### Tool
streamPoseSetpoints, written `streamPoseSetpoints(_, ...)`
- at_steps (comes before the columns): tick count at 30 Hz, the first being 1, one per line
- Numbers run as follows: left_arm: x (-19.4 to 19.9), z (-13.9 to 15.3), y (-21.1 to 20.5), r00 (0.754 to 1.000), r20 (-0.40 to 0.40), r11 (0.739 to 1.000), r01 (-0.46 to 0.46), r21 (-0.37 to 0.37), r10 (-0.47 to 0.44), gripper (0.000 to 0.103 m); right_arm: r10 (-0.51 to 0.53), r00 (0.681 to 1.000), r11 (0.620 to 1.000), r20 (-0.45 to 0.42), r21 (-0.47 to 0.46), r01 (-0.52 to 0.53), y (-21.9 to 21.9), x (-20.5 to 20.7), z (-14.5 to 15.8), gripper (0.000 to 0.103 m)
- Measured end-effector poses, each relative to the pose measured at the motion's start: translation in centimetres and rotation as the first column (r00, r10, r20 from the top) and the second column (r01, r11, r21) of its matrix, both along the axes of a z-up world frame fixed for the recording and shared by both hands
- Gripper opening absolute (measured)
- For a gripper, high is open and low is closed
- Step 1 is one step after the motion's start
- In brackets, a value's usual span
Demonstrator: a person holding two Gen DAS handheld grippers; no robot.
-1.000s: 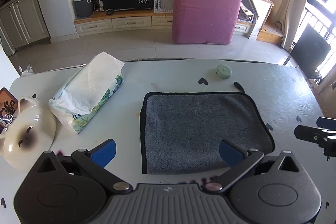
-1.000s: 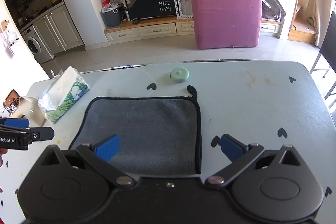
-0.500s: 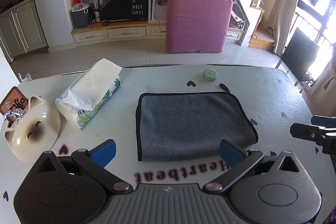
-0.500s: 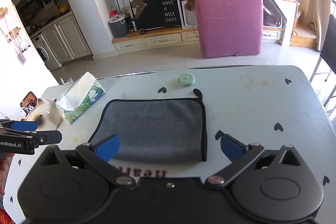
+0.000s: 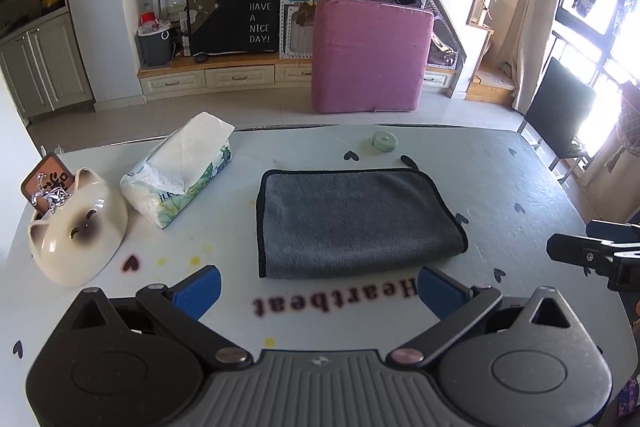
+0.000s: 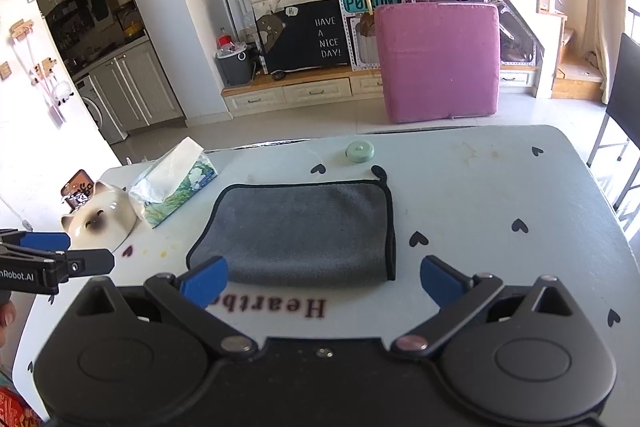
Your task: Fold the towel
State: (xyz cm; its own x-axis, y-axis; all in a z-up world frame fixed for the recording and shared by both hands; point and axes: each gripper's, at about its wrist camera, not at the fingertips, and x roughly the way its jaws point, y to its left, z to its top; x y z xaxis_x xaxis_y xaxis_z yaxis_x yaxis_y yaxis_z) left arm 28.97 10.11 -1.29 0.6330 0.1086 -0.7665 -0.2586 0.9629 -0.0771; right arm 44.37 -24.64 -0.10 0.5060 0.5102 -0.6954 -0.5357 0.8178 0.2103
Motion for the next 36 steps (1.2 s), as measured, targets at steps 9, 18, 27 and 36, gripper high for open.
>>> streamPoseSetpoints(9,-3.5,0.0,-1.5,1.0,0.027,1.0,0.003,0.008,-0.003,0.103,0.021,0.999,1.0,0.04,0.022,-0.022,-1.8,-3.7,1.0,0.102)
streamPoseSetpoints(18,-7.3,-0.1,-3.0,0.998,0.064,1.0,0.01,0.007,-0.01,0.103,0.044,0.996,0.998,0.071,0.042,-0.048,-3.7,-7.3,0.9,0.102)
streamPoseSetpoints(27,-11.0,-0.7,-4.7,0.996,0.086,1.0,0.02,0.007,-0.02,0.103,0.054,0.994,0.997,0.093,0.052,-0.059,-5.7,-11.0,0.3,0.102)
streamPoseSetpoints(36,-14.2,-0.6,-6.1,0.994,0.11,1.0,0.023,0.008,-0.024,0.103,0.062,0.991,0.996,0.116,0.058,-0.07,-7.3,-13.8,0.3,0.102)
